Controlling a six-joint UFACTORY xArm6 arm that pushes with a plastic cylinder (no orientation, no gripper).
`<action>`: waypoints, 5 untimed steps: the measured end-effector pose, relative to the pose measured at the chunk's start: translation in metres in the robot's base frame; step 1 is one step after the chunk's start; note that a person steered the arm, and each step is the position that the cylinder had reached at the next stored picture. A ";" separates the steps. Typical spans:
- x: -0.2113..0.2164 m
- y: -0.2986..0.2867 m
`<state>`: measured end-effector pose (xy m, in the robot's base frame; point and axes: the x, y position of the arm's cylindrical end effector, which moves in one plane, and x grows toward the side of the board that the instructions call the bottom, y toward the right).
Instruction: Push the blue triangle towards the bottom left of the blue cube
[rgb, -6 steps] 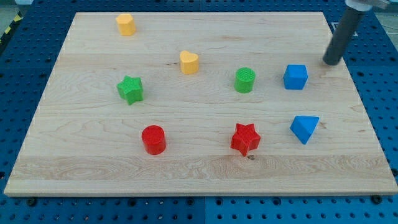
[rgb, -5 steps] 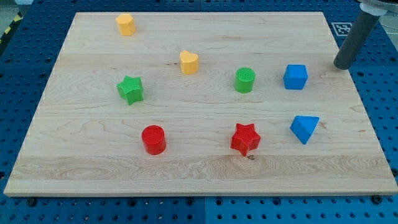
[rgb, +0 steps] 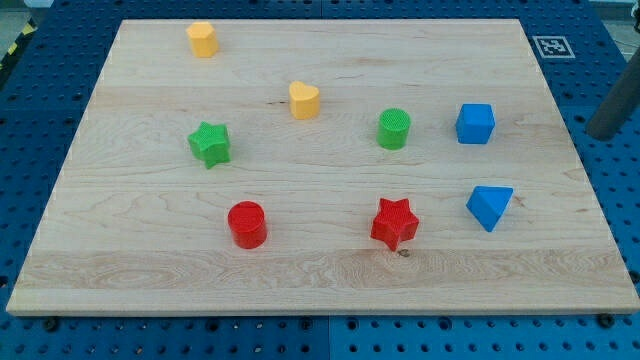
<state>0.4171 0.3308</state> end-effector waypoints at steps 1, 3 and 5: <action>0.013 0.004; 0.106 -0.023; 0.164 -0.075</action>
